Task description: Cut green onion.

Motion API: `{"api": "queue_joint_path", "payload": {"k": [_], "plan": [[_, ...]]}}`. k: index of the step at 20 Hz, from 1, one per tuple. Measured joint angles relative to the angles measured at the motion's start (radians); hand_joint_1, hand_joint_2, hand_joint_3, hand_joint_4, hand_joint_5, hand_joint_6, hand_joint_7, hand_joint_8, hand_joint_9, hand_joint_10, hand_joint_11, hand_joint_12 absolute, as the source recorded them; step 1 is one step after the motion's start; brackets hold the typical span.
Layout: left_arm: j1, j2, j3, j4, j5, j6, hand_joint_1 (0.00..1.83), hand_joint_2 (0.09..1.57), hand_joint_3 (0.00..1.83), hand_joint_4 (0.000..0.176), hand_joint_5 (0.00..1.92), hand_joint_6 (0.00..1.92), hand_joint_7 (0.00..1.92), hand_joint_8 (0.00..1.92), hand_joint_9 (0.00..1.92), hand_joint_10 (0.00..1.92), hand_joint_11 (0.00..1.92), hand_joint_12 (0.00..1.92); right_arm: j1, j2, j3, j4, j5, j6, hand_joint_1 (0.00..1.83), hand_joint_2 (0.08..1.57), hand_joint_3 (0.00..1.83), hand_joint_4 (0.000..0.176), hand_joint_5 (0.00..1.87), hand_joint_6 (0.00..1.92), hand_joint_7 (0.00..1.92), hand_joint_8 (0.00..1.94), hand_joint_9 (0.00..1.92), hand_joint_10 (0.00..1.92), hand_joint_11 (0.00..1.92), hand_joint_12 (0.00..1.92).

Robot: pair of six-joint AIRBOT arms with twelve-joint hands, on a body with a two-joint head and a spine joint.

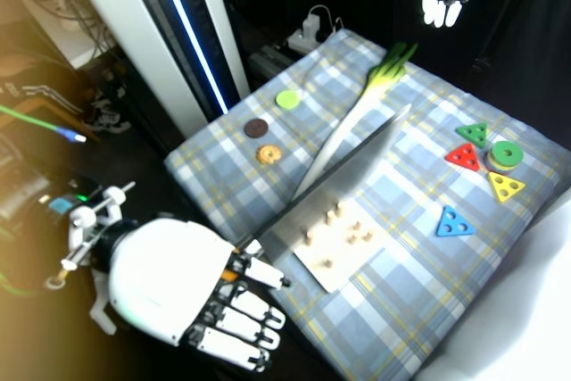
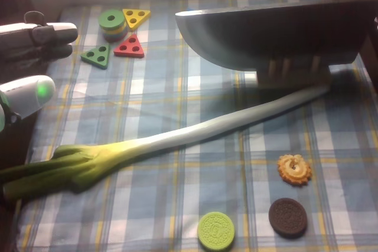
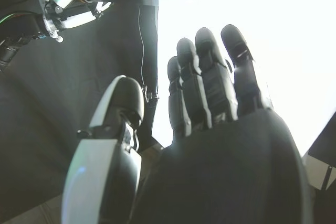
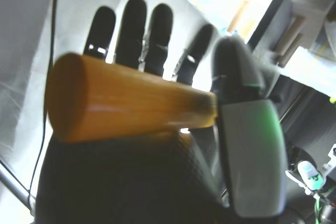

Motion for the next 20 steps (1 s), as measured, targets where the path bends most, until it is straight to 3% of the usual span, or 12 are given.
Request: {"api": "queue_joint_path", "payload": {"k": [2,4,5,6,7,8,9,10,11,12,13,20], "plan": [[0.0,-0.004,0.004,-0.001,0.002,-0.006,0.62,1.4,0.0,0.022,0.46,0.0,0.58,0.01,0.5,0.01,0.09,0.68,0.0,0.0,0.0,0.0,0.0,0.0,1.01,1.19,0.0,0.049,0.85,1.18,1.18,0.05,1.13,0.14,0.58,1.33],[0.0,-0.004,0.004,-0.001,0.002,-0.007,0.6,1.41,0.0,0.024,0.44,0.0,0.57,0.0,0.49,0.0,0.09,0.67,0.0,0.0,0.0,0.0,0.001,0.0,0.99,1.19,0.0,0.073,0.85,1.19,1.2,0.03,1.09,0.27,0.56,1.38],[0.0,-0.004,0.004,0.0,0.002,-0.007,0.6,1.41,0.0,0.015,0.46,0.01,0.57,0.01,0.5,0.0,0.1,0.67,0.0,0.0,0.0,0.0,0.002,0.0,0.95,1.18,0.0,0.155,0.85,1.18,1.24,0.06,0.97,0.66,0.53,1.46],[0.0,-0.004,0.004,0.0,0.002,-0.007,0.64,1.4,0.0,0.012,0.45,0.0,0.59,0.0,0.51,0.0,0.1,0.68,0.0,0.0,0.0,0.0,0.002,0.0,0.63,1.25,0.0,0.0,0.99,0.73,1.2,0.43,0.88,1.15,0.57,1.54],[0.0,-0.004,0.004,0.0,0.002,-0.007,0.64,1.4,0.0,0.012,0.45,0.0,0.59,0.0,0.51,0.0,0.1,0.68,0.0,0.0,0.0,0.002,0.003,-0.001,0.63,1.25,0.0,0.0,0.99,0.73,1.2,0.43,0.88,1.15,0.57,1.54],[0.0,-0.004,0.005,0.0,0.002,-0.007,0.62,1.4,0.0,0.017,0.44,0.0,0.58,0.0,0.5,0.0,0.1,0.68,0.0,-0.001,0.0,0.003,0.006,-0.001,0.55,1.31,0.0,0.0,0.89,1.12,1.0,1.33,0.93,1.65,0.83,1.87],[0.0,-0.004,0.006,0.001,0.002,-0.008,0.65,1.39,0.0,0.013,0.45,0.0,0.58,0.0,0.49,0.0,0.1,0.69,0.0,-0.004,0.0,0.004,0.01,-0.004,0.52,1.32,0.0,0.0,0.83,1.33,0.95,1.63,0.96,1.87,0.95,1.91],[0.0,-0.004,0.006,0.0,0.002,-0.008,0.65,1.39,0.0,0.013,0.45,0.0,0.58,0.0,0.49,0.0,0.1,0.69,0.0,-0.005,0.0,0.003,0.012,-0.006,0.52,1.32,0.0,0.0,0.83,1.33,0.95,1.63,0.96,1.87,0.95,1.91],[0.0,-0.004,0.006,0.0,0.002,-0.009,0.61,1.4,0.0,0.019,0.44,0.0,0.56,0.0,0.48,0.0,0.12,0.69,0.0,-0.005,-0.005,0.008,0.017,-0.006,0.49,1.34,0.0,0.0,0.74,1.8,0.95,1.88,1.05,1.91,1.09,1.92],[0.0,-0.004,0.006,0.0,0.002,-0.009,0.6,1.4,0.0,0.022,0.44,0.0,0.57,0.0,0.49,0.0,0.13,0.7,0.0,-0.005,-0.008,0.011,0.026,-0.006,0.39,1.36,0.0,0.066,0.77,1.9,1.04,1.93,1.16,1.92,1.23,1.92],[0.0,-0.004,0.006,0.003,0.001,-0.01,0.6,1.41,0.0,0.011,0.42,0.01,0.56,0.01,0.51,0.01,0.12,0.7,0.0,-0.005,-0.01,0.01,0.036,-0.015,0.36,1.42,0.01,0.167,0.81,1.92,1.1,1.94,1.22,1.92,1.3,1.92],[0.0,-0.004,0.009,0.008,0.002,-0.011,0.68,1.39,0.0,0.0,0.48,0.0,0.58,0.0,0.52,0.0,0.12,0.68,0.007,-0.005,-0.013,0.011,0.055,-0.025,0.41,1.47,0.0,0.176,0.81,1.92,1.11,1.94,1.28,1.92,1.36,1.92]]}}
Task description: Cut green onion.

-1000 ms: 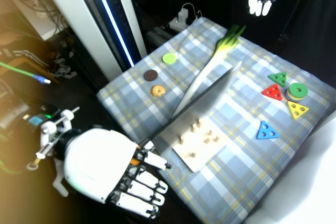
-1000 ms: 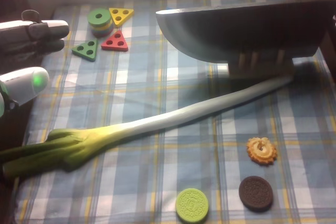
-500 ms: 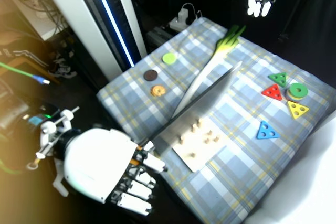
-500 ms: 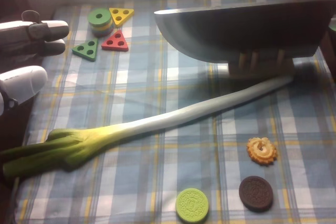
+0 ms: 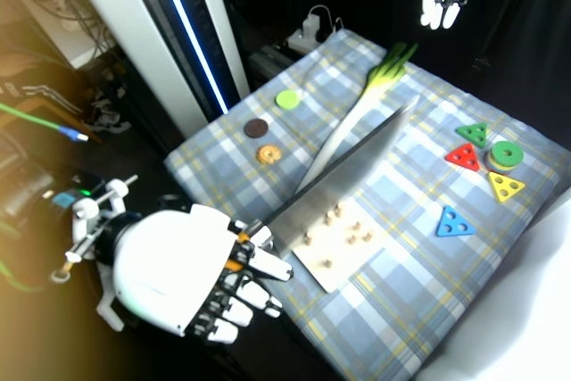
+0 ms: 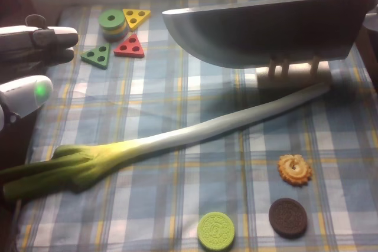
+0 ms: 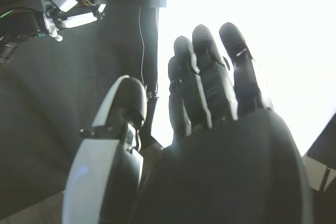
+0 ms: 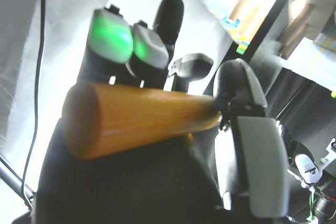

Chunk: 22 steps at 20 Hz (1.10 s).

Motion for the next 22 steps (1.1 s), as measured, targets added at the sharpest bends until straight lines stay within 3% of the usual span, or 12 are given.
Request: {"api": "queue_joint_path", "payload": {"k": [3,4,6,8,10,11,12,13,15,18,20,22], "plan": [[0.0,0.0,0.0,0.001,0.001,0.0,0.73,1.38,0.0,0.0,0.49,0.0,0.58,0.0,0.51,0.0,0.11,0.7,0.005,0.0,-0.002,0.001,0.009,0.0,0.33,1.47,0.0,0.176,0.9,1.92,1.18,1.94,1.32,1.92,1.39,1.92],[0.0,0.0,0.0,0.002,0.001,0.0,0.64,1.4,0.01,0.0,0.46,0.0,0.55,0.0,0.48,0.0,0.08,0.7,0.005,0.0,-0.003,0.006,0.01,-0.001,0.34,1.47,0.0,0.176,0.95,1.92,1.23,1.94,1.35,1.92,1.41,1.92],[0.0,0.0,0.0,0.004,0.003,-0.001,0.62,1.41,0.0,0.0,0.48,0.0,0.57,0.0,0.5,0.01,0.08,0.72,0.005,0.0,-0.012,0.027,0.027,-0.003,0.39,1.46,0.0,0.176,1.04,1.92,1.31,1.94,1.43,1.92,1.47,1.92],[0.0,0.0,0.001,0.009,0.003,-0.004,0.56,1.42,0.0,0.011,0.47,0.0,0.55,0.0,0.51,0.0,0.08,0.74,0.005,0.005,-0.025,0.034,0.064,-0.004,0.43,1.47,0.0,0.176,1.0,1.92,1.28,1.94,1.42,1.92,1.48,1.92],[0.0,0.0,0.001,0.01,0.004,-0.003,0.53,1.43,0.01,0.0,0.48,0.0,0.57,0.0,0.51,0.0,0.07,0.74,0.017,0.02,-0.046,0.035,0.108,-0.011,0.38,1.45,0.0,0.176,0.96,1.92,1.26,1.94,1.37,1.92,1.42,1.92],[0.0,0.001,0.002,0.013,0.005,-0.004,0.5,1.45,0.01,0.0,0.47,0.0,0.56,0.0,0.49,0.0,0.05,0.73,0.027,0.029,-0.058,0.041,0.126,-0.027,0.43,1.46,0.0,0.176,0.91,1.92,1.21,1.94,1.34,1.92,1.4,1.92],[0.0,0.002,0.003,0.022,0.006,-0.003,0.45,1.45,0.01,0.0,0.48,0.0,0.56,0.0,0.49,0.0,0.05,0.73,0.041,0.038,-0.071,0.043,0.145,-0.052,0.57,1.47,0.0,0.159,0.91,1.92,1.17,1.94,1.3,1.92,1.36,1.92],[0.0,0.002,0.003,0.028,0.006,-0.003,0.46,1.45,0.0,0.0,0.51,0.01,0.6,0.01,0.54,0.01,0.08,0.74,0.056,0.042,-0.077,0.042,0.158,-0.073,0.61,1.47,0.0,0.157,0.91,1.92,1.15,1.94,1.28,1.92,1.34,1.92],[0.0,0.002,0.003,0.045,0.006,-0.003,0.4,1.47,0.0,0.0,0.5,0.01,0.58,0.0,0.5,0.0,0.04,0.74,0.08,0.043,-0.082,0.052,0.185,-0.079,0.61,1.44,0.0,0.169,0.88,1.92,1.15,1.94,1.3,1.92,1.37,1.92],[0.0,0.003,0.003,0.055,0.008,-0.003,0.35,1.47,0.0,0.0,0.53,0.0,0.6,0.0,0.5,0.0,0.01,0.81,0.08,0.043,-0.085,0.048,0.193,-0.08,0.64,1.48,0.01,0.137,0.96,1.92,1.28,1.94,1.43,1.92,1.5,1.92],[0.0,0.003,0.003,0.064,0.011,-0.003,0.37,1.47,0.0,0.0,0.53,0.0,0.59,0.0,0.5,0.0,0.0,0.78,0.08,0.043,-0.085,0.044,0.197,-0.08,0.67,1.5,0.0,0.117,0.98,1.92,1.27,1.94,1.42,1.92,1.5,1.92],[-0.002,0.003,0.003,0.066,0.02,-0.003,0.35,1.48,0.0,0.0,0.52,0.0,0.58,0.0,0.5,0.0,0.0,0.83,0.103,0.043,-0.087,0.048,0.195,-0.083,0.66,1.47,0.0,0.118,0.94,1.92,1.24,1.94,1.4,1.92,1.5,1.92]]}}
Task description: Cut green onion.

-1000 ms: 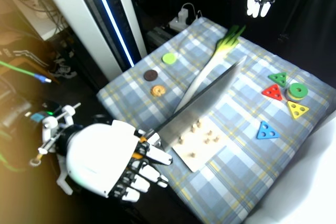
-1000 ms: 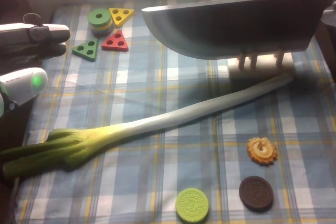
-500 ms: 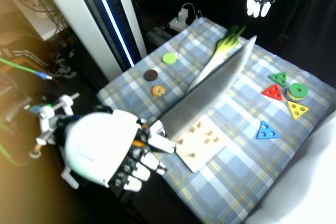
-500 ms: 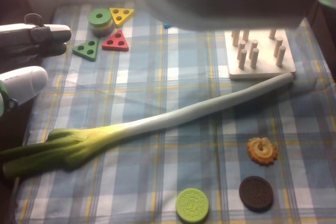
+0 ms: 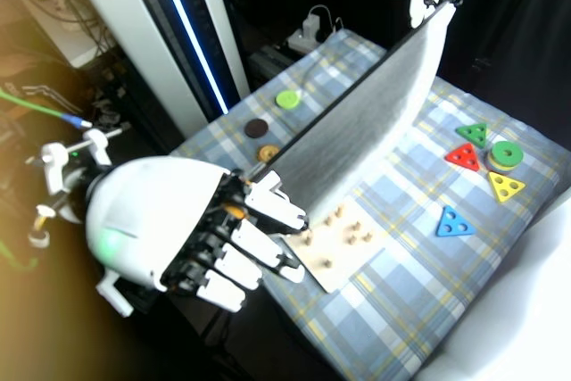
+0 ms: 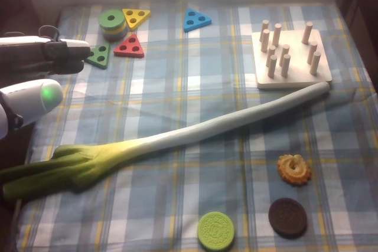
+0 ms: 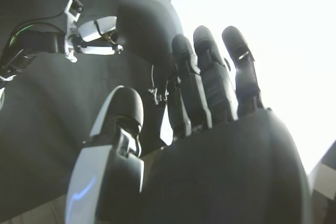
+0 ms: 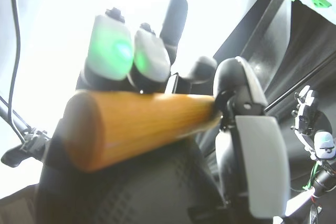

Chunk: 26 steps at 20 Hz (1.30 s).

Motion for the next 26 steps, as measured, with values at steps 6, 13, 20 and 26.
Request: {"api": "queue_joint_path", "payload": {"k": [6,13,20,26], "plan": [[-0.165,-0.002,-0.041,0.061,0.177,0.278,0.16,1.5,0.0,0.0,0.44,0.0,0.52,0.0,0.44,0.01,0.01,0.73,0.001,0.001,-0.048,-0.009,0.052,0.004,0.67,1.46,0.0,0.113,0.96,1.92,1.25,1.94,1.39,1.92,1.47,1.92],[-0.271,-0.083,-0.053,0.123,0.414,0.438,0.0,1.41,0.0,0.0,0.2,0.0,0.18,0.0,0.14,0.0,0.0,0.29,-0.083,0.001,-0.106,-0.005,0.161,0.046,0.63,1.43,0.0,0.101,0.86,1.92,1.17,1.94,1.33,1.92,1.4,1.92],[-0.349,-0.134,-0.053,0.267,0.565,0.46,0.0,1.35,0.0,0.0,0.06,0.0,0.05,0.0,0.01,0.0,0.0,0.0,-0.117,-0.009,-0.119,0.008,0.223,0.066,0.57,1.43,0.0,0.176,0.83,1.92,1.17,1.94,1.33,1.92,1.41,1.92],[-0.4,-0.2,-0.025,0.352,0.699,0.46,0.0,1.38,0.0,0.0,0.0,0.0,0.0,0.0,0.0,0.0,0.0,0.0,-0.193,-0.029,-0.119,0.07,0.227,0.088,0.63,1.42,0.0,0.176,0.74,1.92,1.14,1.94,1.29,1.92,1.39,1.92]]}}
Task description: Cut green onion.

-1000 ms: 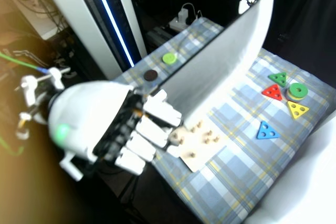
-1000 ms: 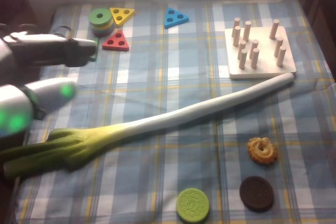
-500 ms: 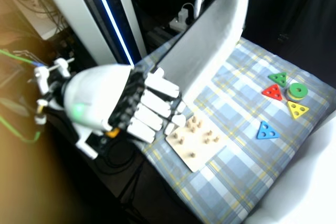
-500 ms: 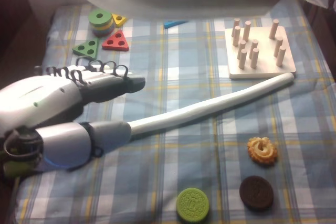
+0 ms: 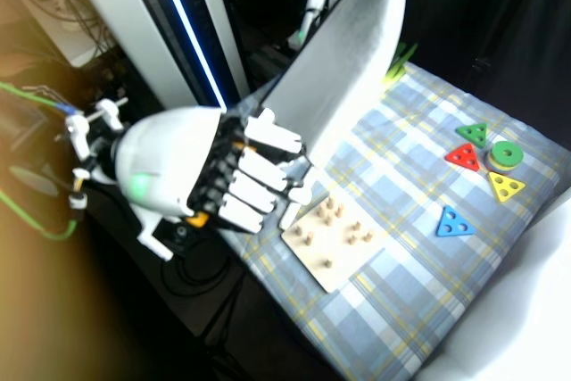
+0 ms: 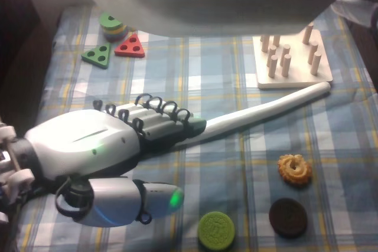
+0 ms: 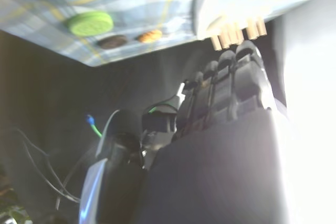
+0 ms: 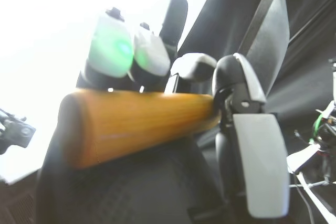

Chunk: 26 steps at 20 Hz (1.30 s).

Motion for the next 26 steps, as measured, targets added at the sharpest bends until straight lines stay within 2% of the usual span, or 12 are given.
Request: {"api": "queue_joint_path", "payload": {"k": [3,5,7,10,11,14,16,17,21,22,23,26], "plan": [[-0.011,-0.019,0.018,-0.004,0.048,0.026,0.0,1.38,0.0,0.0,0.0,0.0,0.0,0.0,0.0,0.0,0.0,0.0,-0.02,-0.018,0.009,0.01,-0.017,0.009,0.73,1.4,0.0,0.172,0.8,1.92,1.14,1.94,1.31,1.92,1.41,1.92],[-0.012,-0.037,0.019,-0.05,0.074,0.111,0.0,1.38,0.0,0.0,0.0,0.0,0.0,0.0,0.0,0.0,0.0,0.0,-0.021,-0.018,0.01,0.021,-0.014,0.018,0.74,1.4,0.0,0.156,0.84,1.92,1.11,1.94,1.25,1.92,1.3,1.92],[-0.012,-0.062,0.027,-0.08,0.105,0.17,0.0,1.38,0.0,0.0,0.0,0.0,0.0,0.0,0.0,0.0,0.0,0.0,-0.033,-0.017,0.011,0.022,-0.002,0.024,0.73,1.41,0.0,0.149,0.85,1.92,1.11,1.94,1.25,1.92,1.32,1.92],[-0.012,-0.066,0.036,-0.096,0.129,0.172,0.0,1.37,0.0,0.0,0.0,0.0,0.0,0.0,0.0,0.0,0.0,0.0,-0.04,-0.017,0.011,0.022,-0.013,0.023,0.72,1.4,0.0,0.154,0.75,1.92,1.04,1.94,1.21,1.92,1.31,1.92],[-0.012,-0.066,0.038,-0.102,0.13,0.172,0.0,1.37,0.0,0.0,0.01,0.0,0.0,0.0,0.0,0.0,0.0,0.0,-0.04,-0.016,0.011,0.022,-0.011,0.024,0.74,1.41,0.0,0.121,0.75,1.92,1.03,1.94,1.2,1.92,1.28,1.92],[-0.012,-0.077,0.046,-0.102,0.142,0.174,0.0,1.36,0.0,0.0,0.0,0.0,0.0,0.0,0.0,0.0,0.0,0.0,-0.047,-0.016,0.011,0.019,-0.006,0.032,0.67,1.42,0.0,0.113,0.85,1.92,1.13,1.94,1.27,1.92,1.33,1.92],[-0.013,-0.08,0.051,-0.107,0.144,0.173,0.0,1.36,0.0,0.0,0.0,0.0,0.0,0.0,0.0,0.0,0.0,0.0,-0.054,-0.016,0.011,0.021,-0.01,0.034,0.72,1.42,0.0,0.103,0.85,1.92,1.15,1.94,1.3,1.92,1.36,1.92],[-0.015,-0.082,0.054,-0.115,0.145,0.173,0.0,1.35,0.0,0.0,0.0,0.0,0.0,0.0,0.0,0.0,0.0,0.0,-0.058,-0.015,0.011,0.022,-0.011,0.034,0.75,1.42,0.0,0.09,0.79,1.92,1.13,1.94,1.29,1.92,1.36,1.92],[-0.015,-0.084,0.055,-0.137,0.144,0.173,0.0,1.35,0.0,0.0,0.0,0.0,0.0,0.0,0.0,0.0,0.0,0.0,-0.065,-0.015,0.011,0.022,-0.009,0.046,0.65,1.41,0.0,0.093,0.85,1.92,1.13,1.94,1.28,1.92,1.35,1.92],[-0.015,-0.084,0.055,-0.14,0.144,0.173,0.0,1.35,0.0,0.0,0.0,0.0,0.0,0.0,0.0,0.0,0.0,0.0,-0.077,-0.014,0.011,0.021,-0.011,0.049,0.67,1.41,0.0,0.042,0.82,1.92,1.11,1.94,1.27,1.92,1.35,1.92],[-0.015,-0.084,0.055,-0.143,0.144,0.173,0.0,1.35,0.0,0.0,0.0,0.0,0.0,0.0,0.0,0.0,0.0,0.0,-0.087,-0.013,0.011,0.02,-0.024,0.049,0.59,1.39,0.0,0.045,0.89,1.92,1.18,1.94,1.29,1.92,1.33,1.92],[-0.015,-0.084,0.055,-0.155,0.142,0.173,0.0,1.35,0.0,0.0,0.0,0.0,0.0,0.0,0.0,0.0,0.02,0.01,-0.121,-0.009,0.014,0.016,-0.093,0.048,0.67,1.41,0.0,0.012,0.98,1.92,1.26,1.94,1.37,1.92,1.44,1.92]]}}
